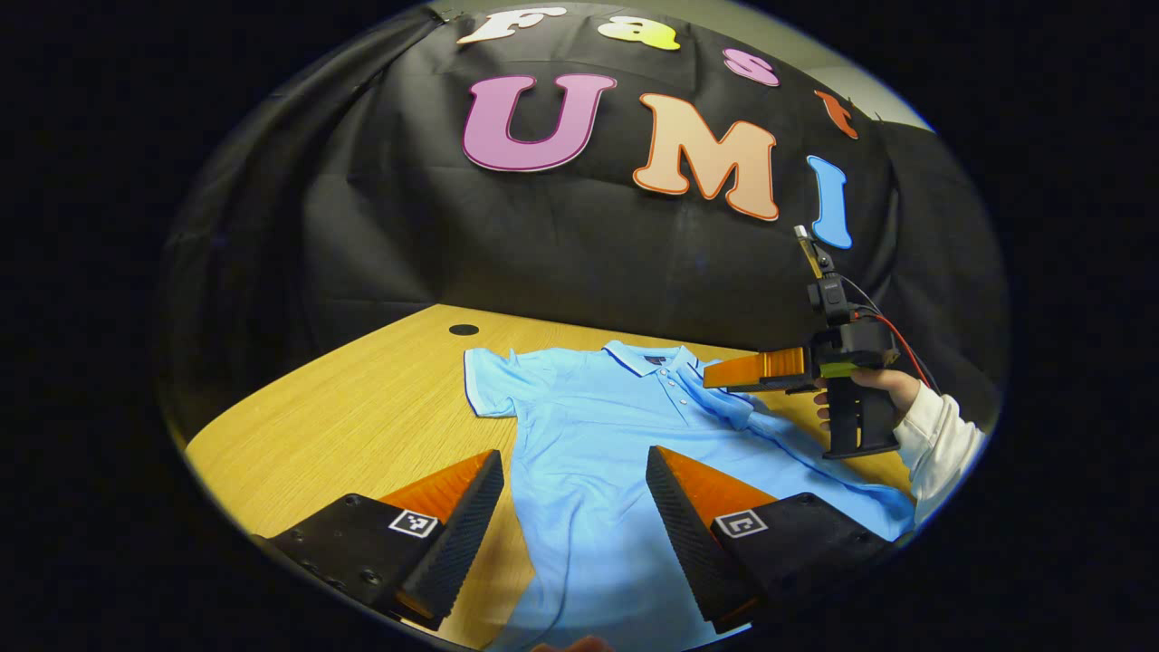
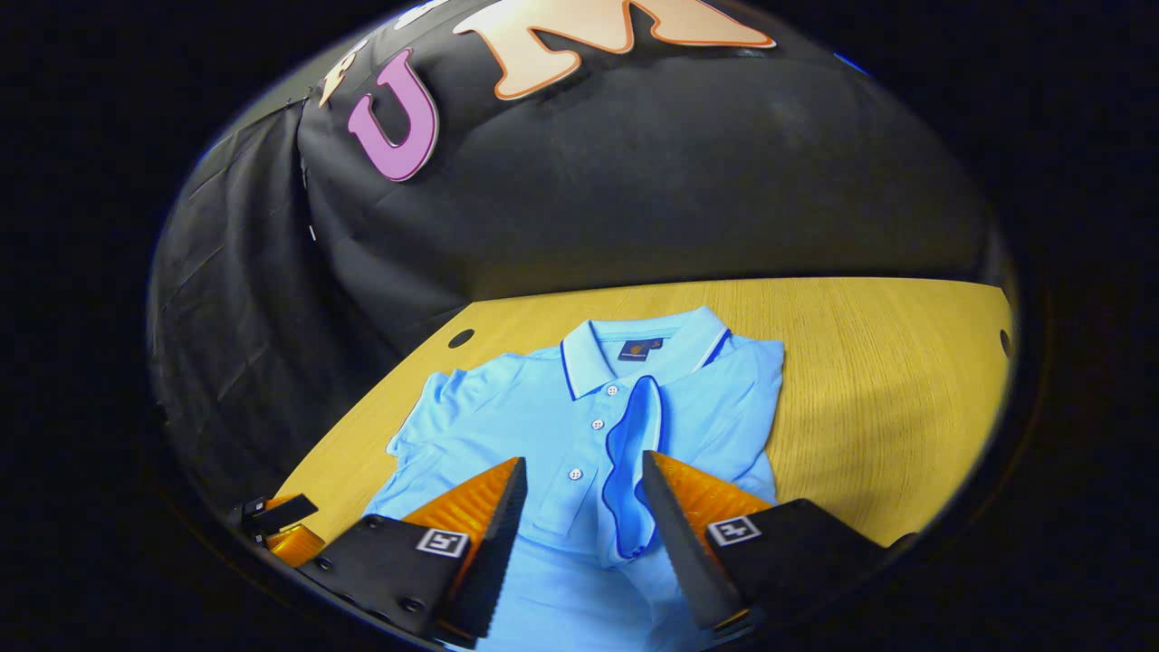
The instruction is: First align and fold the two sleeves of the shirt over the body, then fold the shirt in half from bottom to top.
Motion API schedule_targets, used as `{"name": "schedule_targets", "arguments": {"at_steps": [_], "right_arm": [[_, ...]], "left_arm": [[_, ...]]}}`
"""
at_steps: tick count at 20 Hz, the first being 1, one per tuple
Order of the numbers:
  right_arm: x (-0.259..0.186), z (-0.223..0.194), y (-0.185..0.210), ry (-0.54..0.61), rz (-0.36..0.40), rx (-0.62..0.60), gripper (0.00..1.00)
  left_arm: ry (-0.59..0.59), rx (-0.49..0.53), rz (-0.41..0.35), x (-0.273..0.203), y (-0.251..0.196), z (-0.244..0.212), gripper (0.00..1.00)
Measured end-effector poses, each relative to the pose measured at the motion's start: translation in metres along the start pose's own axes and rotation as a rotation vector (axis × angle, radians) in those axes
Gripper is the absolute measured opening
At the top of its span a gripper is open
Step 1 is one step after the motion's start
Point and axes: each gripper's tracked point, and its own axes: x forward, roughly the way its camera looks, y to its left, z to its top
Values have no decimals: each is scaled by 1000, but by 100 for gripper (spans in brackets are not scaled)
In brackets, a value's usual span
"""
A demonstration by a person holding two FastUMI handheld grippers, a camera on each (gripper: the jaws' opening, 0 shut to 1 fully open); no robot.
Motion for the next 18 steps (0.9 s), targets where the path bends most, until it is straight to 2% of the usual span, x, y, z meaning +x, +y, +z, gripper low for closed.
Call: {"name": "schedule_targets", "arguments": {"at_steps": [1, 3, 6, 7, 8, 10, 11, 13, 18], "right_arm": [[-6, 1, 4, -13, 0, -19, 92], [-22, -1, 12, -31, 3, -56, 98], [-55, 0, 23, -72, 4, -98, 98], [-67, -1, 27, -86, 4, -115, 94], [-79, -3, 29, -98, 1, -131, 98], [-102, -5, 31, -127, -3, -158, 94], [-115, -8, 34, -140, -1, -170, 98], [-139, -13, 33, -167, -13, -184, 98], [-190, -16, 16, -221, -90, -214, 98]], "left_arm": [[0, -4, 4, 4, 2, 0, 95], [7, -2, 8, 12, 6, 4, 94], [19, 6, -4, 31, 14, 16, 94], [24, 3, -9, 38, 17, 21, 94], [37, -1, -13, 46, 22, 23, 94], [56, -4, -4, 66, 36, 32, 94], [59, 0, 6, 75, 43, 36, 95], [87, 14, 30, 98, 62, 40, 94], [208, 48, 73, 152, 96, 31, 94]]}}
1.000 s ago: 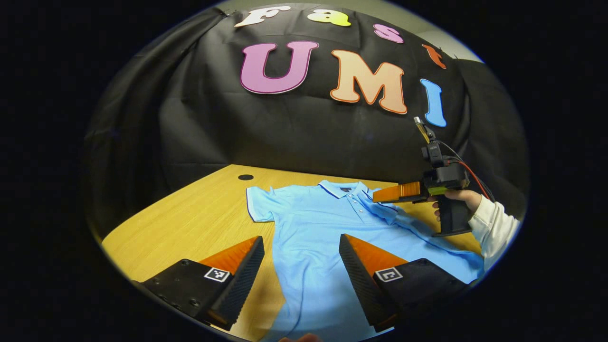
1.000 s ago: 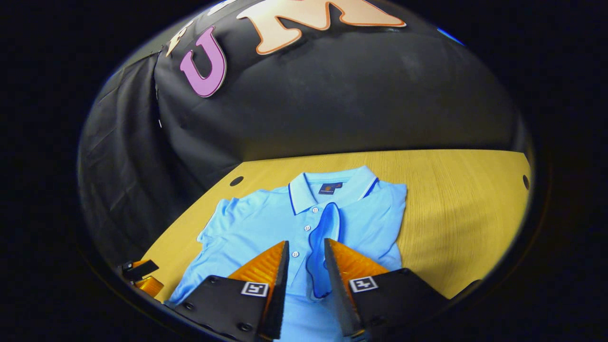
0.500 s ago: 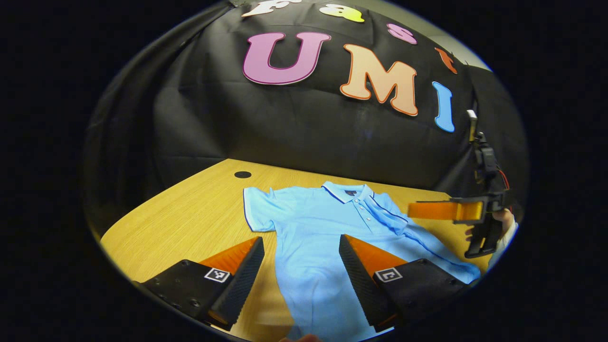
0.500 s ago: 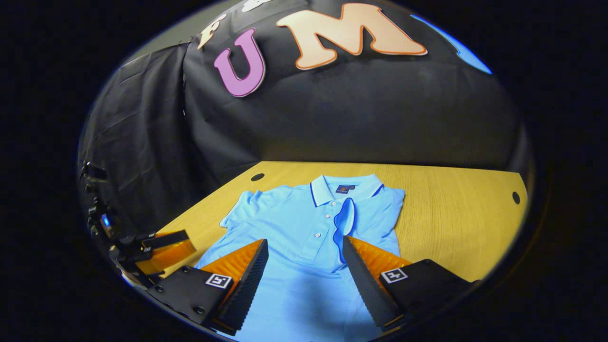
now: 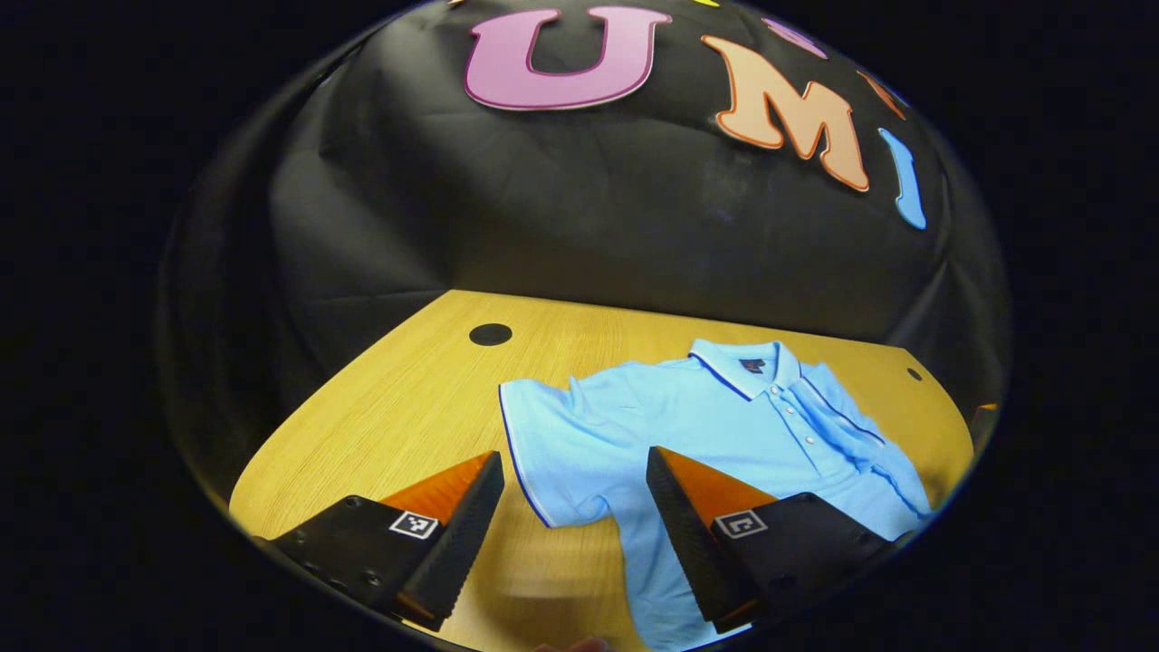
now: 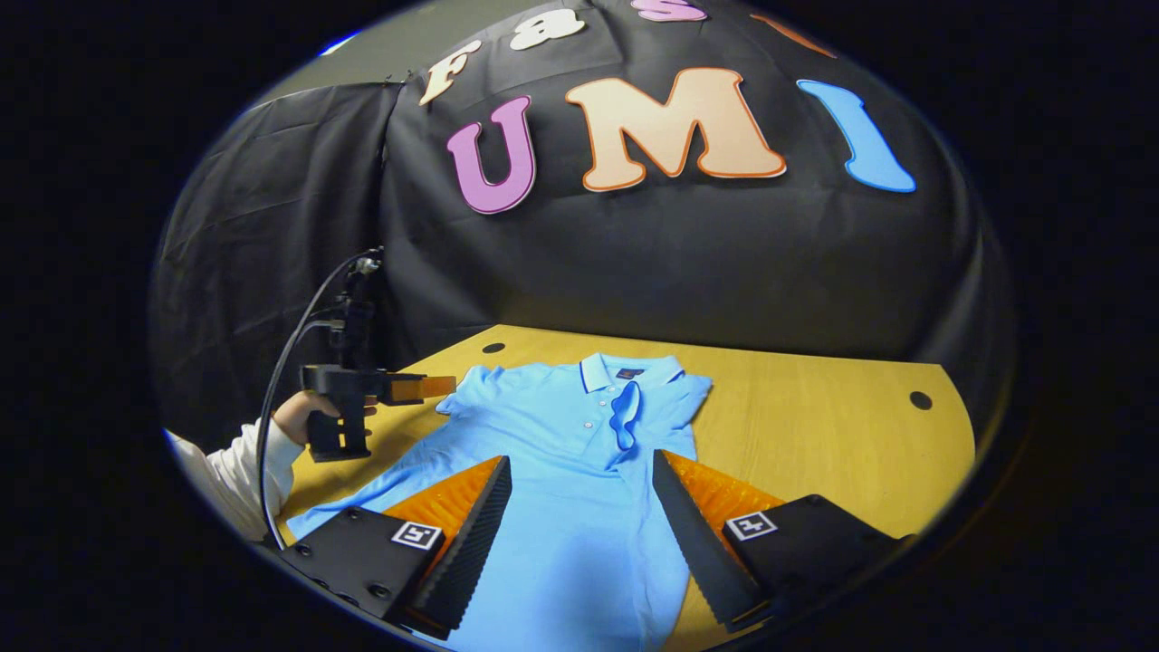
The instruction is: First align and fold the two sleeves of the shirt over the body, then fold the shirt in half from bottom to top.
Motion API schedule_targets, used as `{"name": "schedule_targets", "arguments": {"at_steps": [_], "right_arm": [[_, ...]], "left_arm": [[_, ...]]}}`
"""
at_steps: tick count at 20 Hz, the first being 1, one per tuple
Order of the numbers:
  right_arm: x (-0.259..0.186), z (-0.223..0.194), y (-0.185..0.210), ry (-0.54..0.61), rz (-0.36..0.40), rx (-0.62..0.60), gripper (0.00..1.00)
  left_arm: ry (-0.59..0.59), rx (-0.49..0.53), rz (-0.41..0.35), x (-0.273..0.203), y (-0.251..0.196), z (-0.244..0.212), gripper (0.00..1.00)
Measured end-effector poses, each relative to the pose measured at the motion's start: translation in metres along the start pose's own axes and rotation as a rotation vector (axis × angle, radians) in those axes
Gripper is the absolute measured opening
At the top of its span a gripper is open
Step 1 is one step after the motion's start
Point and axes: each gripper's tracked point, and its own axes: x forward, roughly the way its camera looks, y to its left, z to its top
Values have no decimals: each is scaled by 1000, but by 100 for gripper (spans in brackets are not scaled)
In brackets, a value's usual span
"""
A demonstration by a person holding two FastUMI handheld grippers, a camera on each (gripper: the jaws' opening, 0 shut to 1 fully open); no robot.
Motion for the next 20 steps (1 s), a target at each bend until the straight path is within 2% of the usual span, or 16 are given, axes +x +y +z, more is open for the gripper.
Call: {"name": "schedule_targets", "arguments": {"at_steps": [5, 9, 18, 19, 20], "right_arm": [[-36, -7, -30, -18, -89, 22, 98], [-51, -25, -56, -21, -176, 43, 98], [-80, -29, -82, -74, -240, 145, 98], [-81, -30, -82, -79, -241, 151, 98], [-82, -30, -83, -82, -243, 158, 98]], "left_arm": [[85, 36, 29, 34, 14, -2, 94], [122, 84, 31, 43, 10, -6, 96], [146, 58, 32, 46, 9, -17, 93], [146, 55, 32, 46, 9, -18, 92], [142, 52, 29, 47, 8, -17, 84]]}}
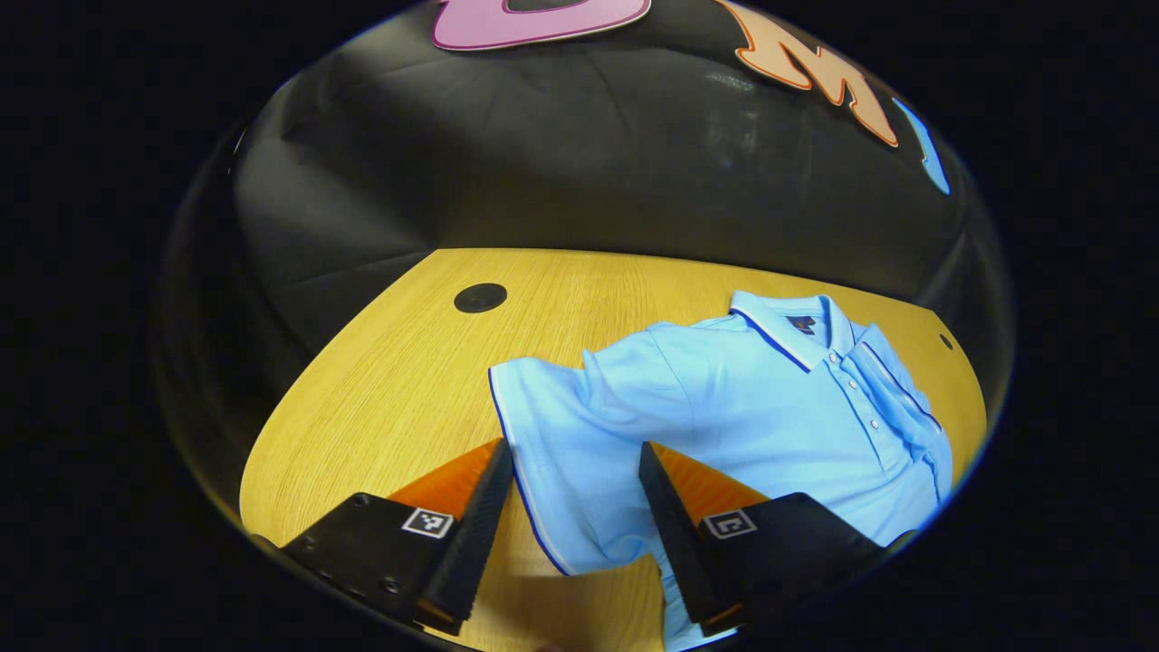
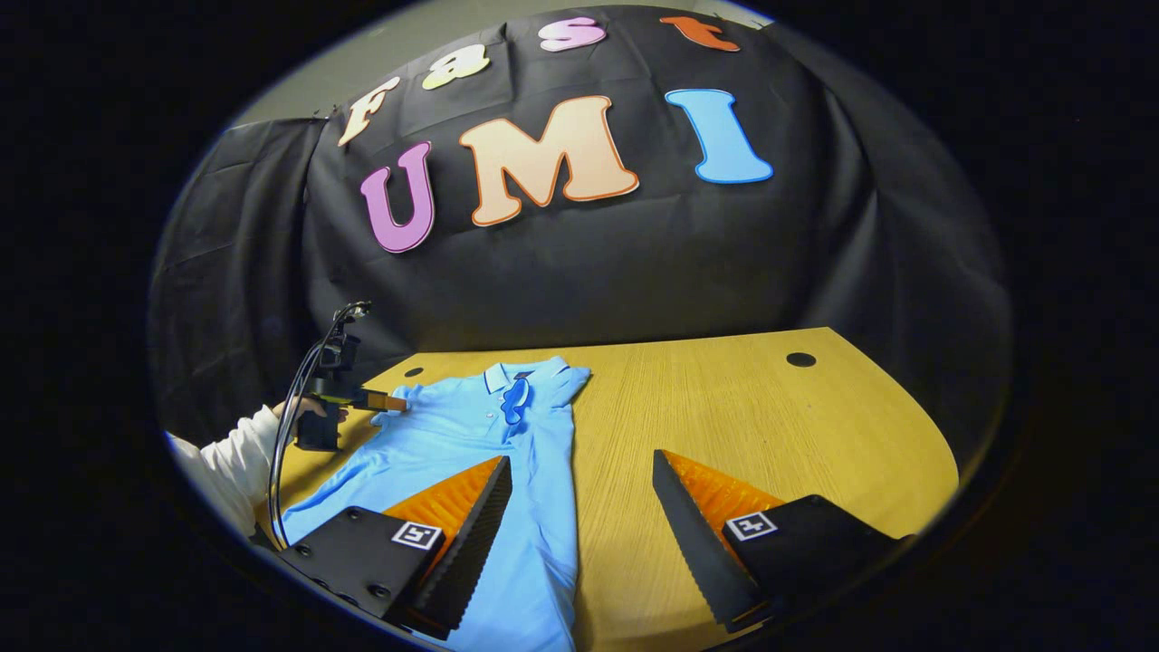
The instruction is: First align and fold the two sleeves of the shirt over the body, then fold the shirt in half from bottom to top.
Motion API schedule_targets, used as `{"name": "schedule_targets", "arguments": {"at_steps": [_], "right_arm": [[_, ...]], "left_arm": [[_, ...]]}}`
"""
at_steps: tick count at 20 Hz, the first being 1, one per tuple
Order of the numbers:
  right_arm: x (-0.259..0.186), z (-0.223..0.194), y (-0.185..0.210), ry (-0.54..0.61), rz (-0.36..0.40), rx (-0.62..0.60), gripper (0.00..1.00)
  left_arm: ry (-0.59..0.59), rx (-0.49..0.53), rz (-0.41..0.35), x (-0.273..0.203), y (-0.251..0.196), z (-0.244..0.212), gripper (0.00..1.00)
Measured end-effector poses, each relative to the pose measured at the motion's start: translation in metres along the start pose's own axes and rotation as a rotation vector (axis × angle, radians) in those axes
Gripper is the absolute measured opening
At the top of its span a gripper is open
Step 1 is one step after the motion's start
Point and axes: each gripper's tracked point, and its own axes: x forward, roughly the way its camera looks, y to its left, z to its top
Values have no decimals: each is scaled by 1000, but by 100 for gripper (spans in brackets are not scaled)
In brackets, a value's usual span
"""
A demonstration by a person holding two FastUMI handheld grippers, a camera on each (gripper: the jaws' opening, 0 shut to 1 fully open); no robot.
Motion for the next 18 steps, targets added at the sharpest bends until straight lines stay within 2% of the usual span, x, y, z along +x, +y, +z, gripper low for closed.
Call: {"name": "schedule_targets", "arguments": {"at_steps": [1, 2, 3, 5, 6, 7, 8, 10, 15, 16, 18], "right_arm": [[-1, -3, -1, 1, -1, 10, 98], [-1, -5, -1, 3, 1, 20, 98], [-3, -8, -2, 3, 3, 28, 98], [-6, -12, -5, 4, -4, 35, 98], [-7, -14, -6, 4, -7, 36, 98], [-10, -16, -7, 7, -9, 38, 98], [-11, -17, -8, 9, -11, 39, 98], [-13, -20, -10, 10, -14, 37, 98], [-16, -26, -17, 17, -29, 29, 98], [-17, -27, -18, 19, -31, 30, 94], [-18, -29, -21, 19, -33, 34, 98]], "left_arm": [[-5, -5, -3, -1, -1, 0, 79], [-4, -4, -9, -2, -4, 1, 65], [-3, -3, -21, -2, -7, 1, 60], [-2, -8, -53, -4, -15, 2, 40], [0, -9, -64, -4, -18, 2, 20], [0, -11, -69, -3, -19, 2, 15], [-1, -18, -69, -3, -20, 3, 4], [-1, -24, -59, -3, -20, 3, 0], [-38, -6, -54, -19, -30, 26, 0], [-54, 7, -59, -24, -36, 36, 0], [-89, 31, -73, -34, -51, 54, 0]]}}
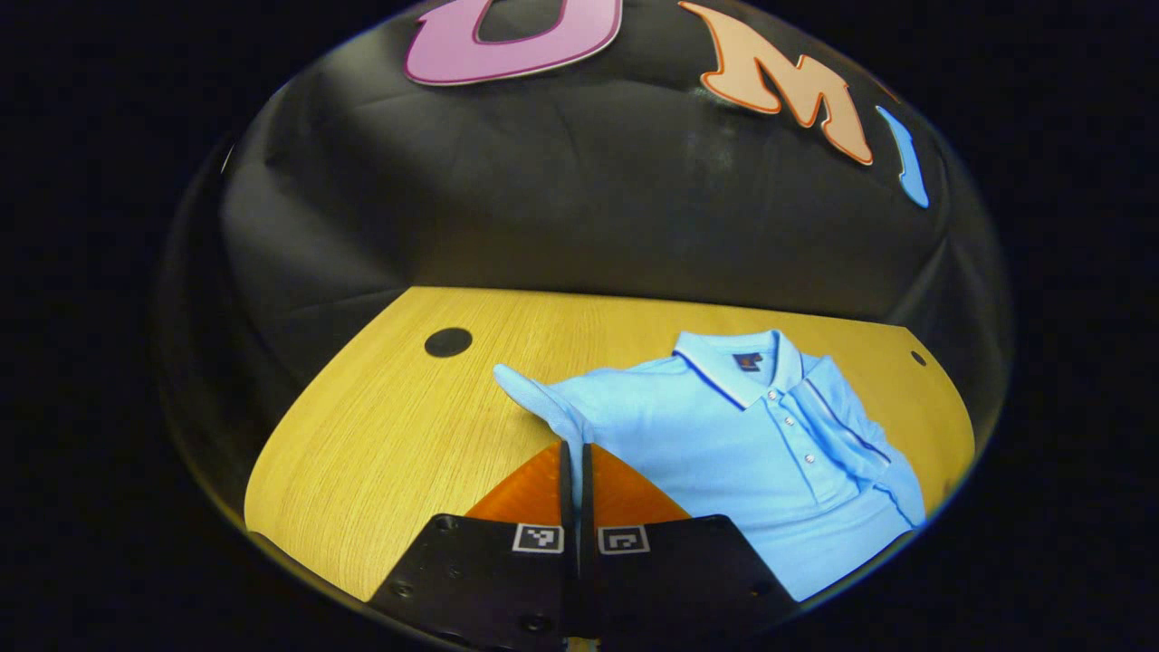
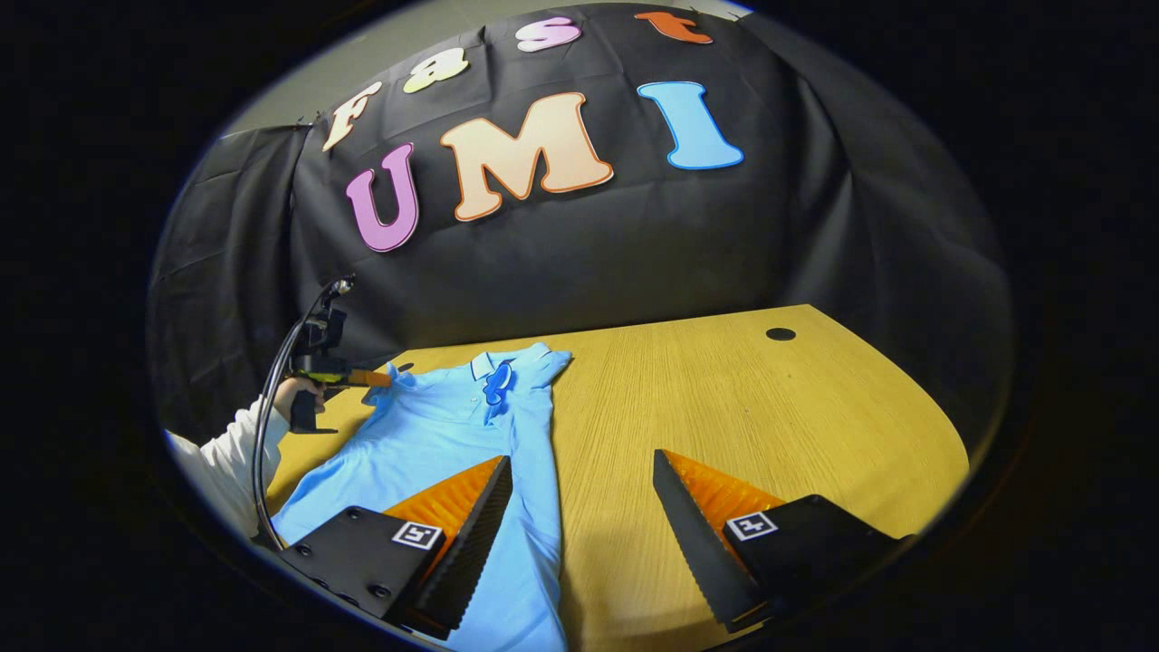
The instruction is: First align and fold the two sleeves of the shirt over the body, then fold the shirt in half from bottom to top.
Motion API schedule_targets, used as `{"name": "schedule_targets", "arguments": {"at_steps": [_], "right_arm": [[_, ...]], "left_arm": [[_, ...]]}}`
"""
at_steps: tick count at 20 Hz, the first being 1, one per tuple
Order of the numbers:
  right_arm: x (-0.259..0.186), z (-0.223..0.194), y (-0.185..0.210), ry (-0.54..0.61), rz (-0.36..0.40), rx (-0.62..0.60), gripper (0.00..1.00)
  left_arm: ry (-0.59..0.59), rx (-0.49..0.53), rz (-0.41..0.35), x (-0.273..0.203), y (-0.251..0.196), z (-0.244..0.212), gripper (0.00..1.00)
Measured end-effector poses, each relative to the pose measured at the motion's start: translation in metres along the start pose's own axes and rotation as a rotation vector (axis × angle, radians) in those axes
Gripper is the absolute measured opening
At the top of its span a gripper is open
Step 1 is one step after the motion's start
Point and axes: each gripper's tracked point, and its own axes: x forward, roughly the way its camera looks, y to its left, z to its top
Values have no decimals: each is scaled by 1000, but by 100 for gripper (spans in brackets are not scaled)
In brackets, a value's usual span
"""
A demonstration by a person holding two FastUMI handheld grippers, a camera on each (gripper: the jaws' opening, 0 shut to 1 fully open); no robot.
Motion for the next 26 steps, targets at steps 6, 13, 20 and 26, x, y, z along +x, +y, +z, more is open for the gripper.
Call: {"name": "schedule_targets", "arguments": {"at_steps": [6, 13, 20, 26], "right_arm": [[-4, -4, -6, 3, -6, 18, 98], [-10, -7, -8, 7, -9, 14, 98], [-9, -27, 7, 61, 26, -9, 98], [-18, -43, 27, 91, 66, -57, 98]], "left_arm": [[-69, 83, -111, -10, -85, 37, 0], [-33, 234, -245, -6, -188, 10, 0], [-16, 255, -276, -6, -219, -5, 12], [-63, 228, -188, -53, -169, -7, 95]]}}
